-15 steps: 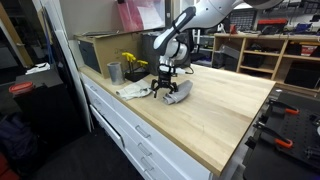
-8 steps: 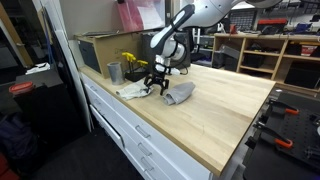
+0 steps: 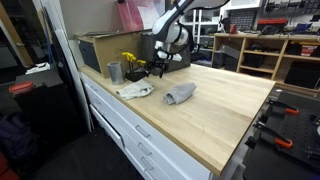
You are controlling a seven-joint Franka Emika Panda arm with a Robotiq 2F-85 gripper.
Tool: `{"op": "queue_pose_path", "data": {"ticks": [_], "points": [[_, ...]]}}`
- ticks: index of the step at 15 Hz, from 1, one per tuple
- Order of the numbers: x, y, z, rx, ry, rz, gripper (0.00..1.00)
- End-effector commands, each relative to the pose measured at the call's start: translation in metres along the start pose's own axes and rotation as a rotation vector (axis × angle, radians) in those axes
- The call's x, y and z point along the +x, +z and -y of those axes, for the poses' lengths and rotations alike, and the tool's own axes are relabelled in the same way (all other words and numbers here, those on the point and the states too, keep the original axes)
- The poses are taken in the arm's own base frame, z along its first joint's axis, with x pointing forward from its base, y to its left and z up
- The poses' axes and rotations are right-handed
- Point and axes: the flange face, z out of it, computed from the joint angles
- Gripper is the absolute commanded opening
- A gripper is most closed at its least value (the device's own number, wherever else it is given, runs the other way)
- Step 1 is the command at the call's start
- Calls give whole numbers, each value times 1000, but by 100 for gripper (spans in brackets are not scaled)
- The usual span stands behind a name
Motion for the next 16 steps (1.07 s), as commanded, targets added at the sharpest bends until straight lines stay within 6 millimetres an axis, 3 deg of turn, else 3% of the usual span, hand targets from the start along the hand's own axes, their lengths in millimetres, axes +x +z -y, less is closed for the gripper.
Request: {"op": "queue_pose_path", "data": {"ticks": [1, 5, 8, 12, 16], "points": [[-21, -60, -48, -137, 18, 69, 100], [-47, -107, -107, -263, 8, 206, 100], [-68, -142, -137, -323, -7, 300, 100], [-90, -191, -158, -362, -39, 341, 100], [-112, -232, -163, -360, -79, 342, 100]]}}
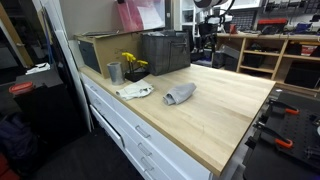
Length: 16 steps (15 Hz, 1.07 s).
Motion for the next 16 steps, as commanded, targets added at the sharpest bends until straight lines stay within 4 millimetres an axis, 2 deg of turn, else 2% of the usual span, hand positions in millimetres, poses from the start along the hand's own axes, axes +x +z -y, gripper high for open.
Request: {"op": "queue_pose_path", "data": {"ticks": [1, 6, 11, 12, 13, 16], "points": [[-43, -26, -12, -9, -42, -10, 100], [-78, -63, -18, -5, -56, -86, 100], [-102, -102, -7, 1, -101, -184, 100], [-131, -111, 9, 2, -108, -199, 100], [-137, -118, 16, 4, -117, -216, 100], [-172, -142, 44, 9, -155, -274, 100]]}}
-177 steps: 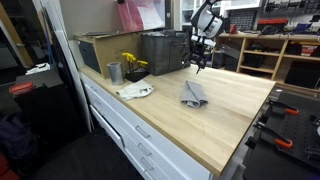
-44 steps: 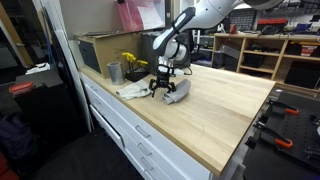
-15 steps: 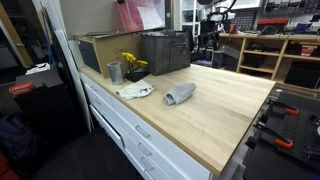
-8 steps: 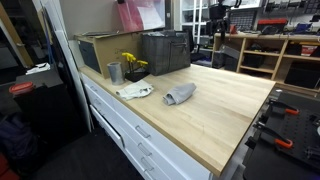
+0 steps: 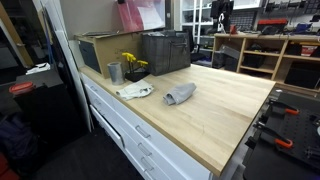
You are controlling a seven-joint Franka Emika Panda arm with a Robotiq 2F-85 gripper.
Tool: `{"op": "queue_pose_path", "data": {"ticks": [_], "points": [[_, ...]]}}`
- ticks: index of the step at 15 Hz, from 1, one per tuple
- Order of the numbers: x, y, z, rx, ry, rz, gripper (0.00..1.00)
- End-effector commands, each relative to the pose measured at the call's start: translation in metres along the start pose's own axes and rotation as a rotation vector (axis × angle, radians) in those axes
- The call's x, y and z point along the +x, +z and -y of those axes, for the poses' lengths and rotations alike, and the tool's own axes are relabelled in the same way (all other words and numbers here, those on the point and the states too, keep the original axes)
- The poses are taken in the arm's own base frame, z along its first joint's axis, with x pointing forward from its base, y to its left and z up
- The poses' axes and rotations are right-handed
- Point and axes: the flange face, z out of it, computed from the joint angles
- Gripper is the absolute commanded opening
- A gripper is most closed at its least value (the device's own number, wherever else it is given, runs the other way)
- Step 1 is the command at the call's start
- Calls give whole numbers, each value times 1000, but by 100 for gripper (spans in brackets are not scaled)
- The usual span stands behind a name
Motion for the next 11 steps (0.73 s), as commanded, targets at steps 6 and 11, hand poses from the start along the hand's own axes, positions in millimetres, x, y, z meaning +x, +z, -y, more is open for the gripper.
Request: {"op": "queue_pose_path", "data": {"ticks": [6, 11], "points": [[-83, -79, 87, 15, -20, -198, 100], [-81, -83, 88, -4, -37, -196, 100]]}}
